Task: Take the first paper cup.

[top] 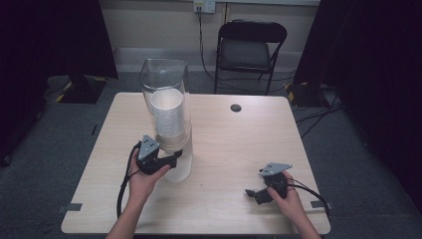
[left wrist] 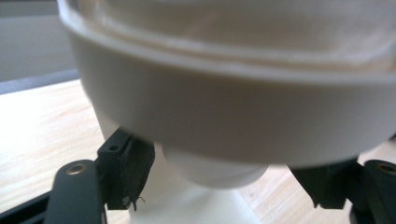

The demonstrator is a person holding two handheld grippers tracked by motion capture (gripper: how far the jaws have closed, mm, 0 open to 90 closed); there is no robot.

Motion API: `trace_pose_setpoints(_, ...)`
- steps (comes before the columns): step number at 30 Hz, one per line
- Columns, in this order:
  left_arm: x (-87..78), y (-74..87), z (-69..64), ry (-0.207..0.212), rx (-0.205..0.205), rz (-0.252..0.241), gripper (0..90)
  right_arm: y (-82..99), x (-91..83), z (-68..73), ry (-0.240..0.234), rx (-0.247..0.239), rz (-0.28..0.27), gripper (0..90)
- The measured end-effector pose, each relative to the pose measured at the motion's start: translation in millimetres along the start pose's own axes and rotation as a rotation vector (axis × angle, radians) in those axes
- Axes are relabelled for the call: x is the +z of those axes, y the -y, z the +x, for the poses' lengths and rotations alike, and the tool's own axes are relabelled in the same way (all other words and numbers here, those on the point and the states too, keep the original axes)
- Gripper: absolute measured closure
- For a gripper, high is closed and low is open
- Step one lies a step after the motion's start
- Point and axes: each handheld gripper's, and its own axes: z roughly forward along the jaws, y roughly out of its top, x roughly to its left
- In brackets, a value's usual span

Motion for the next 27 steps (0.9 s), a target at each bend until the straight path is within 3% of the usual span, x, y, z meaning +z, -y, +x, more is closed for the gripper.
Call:
trace_pose_setpoints(9, 4.0, 0.6, -1.3, -0.016, -0.006, -0.004, 34.1, 0.0, 0.0, 0.0, 0.000, 0.000, 0.000, 1.7)
trace_pose_setpoints(17, 2.7, 1.8, -2.7, -0.029, 0.034, 0.012, 35.4, 0.1, 0.1, -0.1, -0.001, -0.003, -0.002, 1.7)
trace_pose_setpoints(21, 3.9, 4.6, -4.9, -0.038, 0.017, -0.013, 35.7, 0.0, 0.1, -0.1, 0.000, -0.003, -0.002, 1.7)
trace_pose_setpoints(22, 3.4, 5.6, -4.0, -0.037, 0.038, -0.015, 35.7, 0.1, 0.1, -0.1, -0.001, -0.002, -0.002, 1.7)
trace_pose_setpoints(26, 4.5, 6.7, -5.6, -0.040, 0.028, -0.029, 35.9, 0.1, 0.1, -0.1, 0.000, -0.003, -0.002, 1.7)
trace_pose_setpoints(27, 4.8, 5.7, -5.9, -0.042, 0.030, -0.007, 36.0, 0.0, 0.1, -0.1, -0.001, -0.002, -0.002, 1.7)
